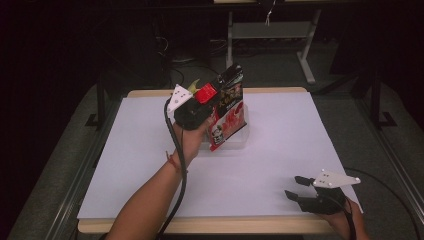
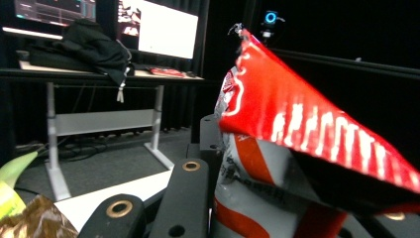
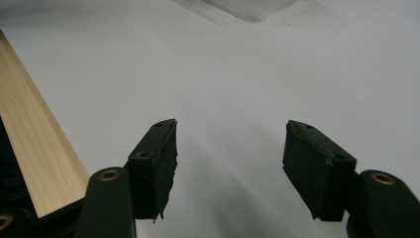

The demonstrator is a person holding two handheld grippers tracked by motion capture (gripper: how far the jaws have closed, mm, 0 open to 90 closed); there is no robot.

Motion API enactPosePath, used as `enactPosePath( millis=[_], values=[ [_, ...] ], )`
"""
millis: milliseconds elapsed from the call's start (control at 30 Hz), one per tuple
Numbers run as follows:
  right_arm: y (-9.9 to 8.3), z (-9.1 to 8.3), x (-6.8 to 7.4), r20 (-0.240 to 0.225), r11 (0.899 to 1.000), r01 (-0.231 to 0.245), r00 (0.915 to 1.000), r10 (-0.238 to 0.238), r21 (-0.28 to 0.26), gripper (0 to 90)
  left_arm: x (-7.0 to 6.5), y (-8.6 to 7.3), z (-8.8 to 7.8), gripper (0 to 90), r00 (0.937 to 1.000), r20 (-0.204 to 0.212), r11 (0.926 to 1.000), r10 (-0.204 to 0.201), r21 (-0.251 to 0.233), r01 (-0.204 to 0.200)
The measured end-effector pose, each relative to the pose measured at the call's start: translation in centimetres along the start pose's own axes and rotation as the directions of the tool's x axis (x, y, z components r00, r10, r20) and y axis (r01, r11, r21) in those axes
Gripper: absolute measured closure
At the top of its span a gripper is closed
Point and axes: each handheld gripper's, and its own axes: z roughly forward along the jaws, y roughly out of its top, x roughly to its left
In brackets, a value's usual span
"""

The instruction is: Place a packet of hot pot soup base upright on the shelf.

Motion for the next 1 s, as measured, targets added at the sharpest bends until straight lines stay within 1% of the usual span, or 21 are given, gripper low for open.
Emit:
enactPosePath(
  millis=[133, 167, 200, 233, 267, 300, 367, 400, 467, 533, 567, 600, 633, 700, 767, 800, 867, 933, 967, 1000],
  values=[
    [0.0, 0.1, 0.0, -0.003, 1.000, -0.003, 1.0000, 0.003, 0.002, 37.3, 0.1, -0.5, 1.2, 81.2, 0.9996, -0.024, 0.9998, -0.015, 0.009, 0.016],
    [-0.1, 0.1, 0.0, -0.004, 1.000, -0.003, 1.0000, 0.003, 0.003, 37.3, 0.1, -0.6, 1.6, 81.2, 0.9994, -0.035, 0.9999, -0.006, 0.012, 0.007],
    [-0.1, 0.1, 0.0, -0.001, 1.000, 0.000, 1.0000, 0.000, 0.008, 37.3, 0.1, -0.7, 1.9, 81.2, 0.9991, -0.042, 0.9999, -0.007, 0.012, 0.007],
    [-0.1, 0.1, 0.0, -0.001, 1.000, 0.001, 1.0000, -0.001, 0.010, 37.5, 0.1, -0.8, 2.2, 81.2, 0.9989, -0.045, 0.9998, -0.016, 0.010, 0.017],
    [-0.1, 0.1, 0.0, -0.002, 1.000, 0.002, 1.0000, -0.002, 0.011, 37.7, 0.1, -0.9, 2.5, 81.2, 0.9983, -0.058, 0.9999, -0.010, 0.012, 0.011],
    [-0.1, 0.1, 0.0, -0.003, 1.000, 0.005, 1.0000, -0.005, 0.011, 37.7, 0.1, -1.0, 2.7, 81.2, 0.9980, -0.062, 0.9999, -0.010, 0.009, 0.010],
    [-0.1, 0.2, 0.0, -0.002, 1.000, 0.008, 1.0000, -0.008, 0.015, 37.7, 0.1, -1.2, 3.1, 80.9, 0.9971, -0.074, 0.9998, -0.018, 0.005, 0.018],
    [-0.1, 0.2, 0.0, -0.003, 1.000, 0.008, 1.0000, -0.008, 0.015, 37.7, 0.1, -1.3, 3.4, 80.9, 0.9964, -0.084, 0.9999, -0.009, 0.006, 0.010],
    [-0.2, 0.3, 0.1, -0.004, 1.000, 0.009, 1.0000, -0.009, 0.019, 37.7, 0.2, -1.5, 3.7, 80.9, 0.9953, -0.095, 0.9998, -0.019, -0.001, 0.019],
    [-0.2, 0.3, 0.1, -0.006, 1.000, 0.009, 0.9999, -0.009, 0.015, 37.7, 0.2, -1.7, 4.1, 80.9, 0.9937, -0.111, 0.9999, -0.014, -0.001, 0.014],
    [-0.2, 0.2, 0.1, -0.006, 1.000, 0.010, 0.9999, -0.010, 0.014, 37.7, 0.3, -1.9, 4.3, 81.0, 0.9931, -0.114, 0.9997, -0.026, -0.004, 0.026],
    [-0.1, 0.2, 0.1, -0.005, 1.000, 0.009, 0.9999, -0.009, 0.015, 37.7, 0.3, -2.0, 4.5, 80.9, 0.9923, -0.122, 0.9997, -0.024, -0.002, 0.024],
    [-0.2, 0.2, 0.1, -0.005, 1.000, 0.009, 1.0000, -0.009, 0.017, 37.7, 0.3, -2.1, 4.7, 80.9, 0.9902, -0.139, 0.9999, -0.017, 0.001, 0.017],
    [-0.2, 0.3, 0.1, -0.006, 1.000, 0.007, 1.0000, -0.007, 0.018, 37.7, 0.3, -2.3, 5.0, 80.9, 0.9891, -0.144, 0.9995, -0.030, -0.004, 0.030],
    [-0.2, 0.3, 0.1, -0.005, 1.000, 0.008, 1.0000, -0.008, 0.019, 37.7, 0.3, -2.5, 5.3, 80.8, 0.9862, -0.164, 0.9997, -0.025, -0.009, 0.024],
    [-0.2, 0.3, 0.1, -0.007, 1.000, 0.010, 0.9999, -0.010, 0.018, 37.7, 0.3, -2.6, 5.5, 80.8, 0.9858, -0.165, 0.9995, -0.031, -0.012, 0.029],
    [-0.2, 0.3, 0.1, -0.007, 1.000, 0.012, 0.9999, -0.012, 0.020, 37.7, 0.2, -2.7, 5.8, 80.6, 0.9835, -0.179, 0.9997, -0.025, -0.014, 0.023],
    [-0.2, 0.3, 0.1, -0.008, 1.000, 0.011, 0.9999, -0.011, 0.018, 37.7, 0.2, -2.9, 6.0, 80.4, 0.9819, -0.186, 0.9993, -0.037, -0.016, 0.034],
    [-0.2, 0.3, 0.1, -0.008, 1.000, 0.009, 0.9999, -0.009, 0.019, 37.7, 0.2, -3.0, 6.2, 80.4, 0.9805, -0.194, 0.9994, -0.032, -0.017, 0.029],
    [-0.2, 0.3, 0.1, -0.006, 1.000, 0.012, 0.9999, -0.012, 0.021, 37.7, 0.1, -3.0, 6.2, 80.4, 0.9806, -0.193, 0.9993, -0.036, -0.020, 0.032]
  ],
)
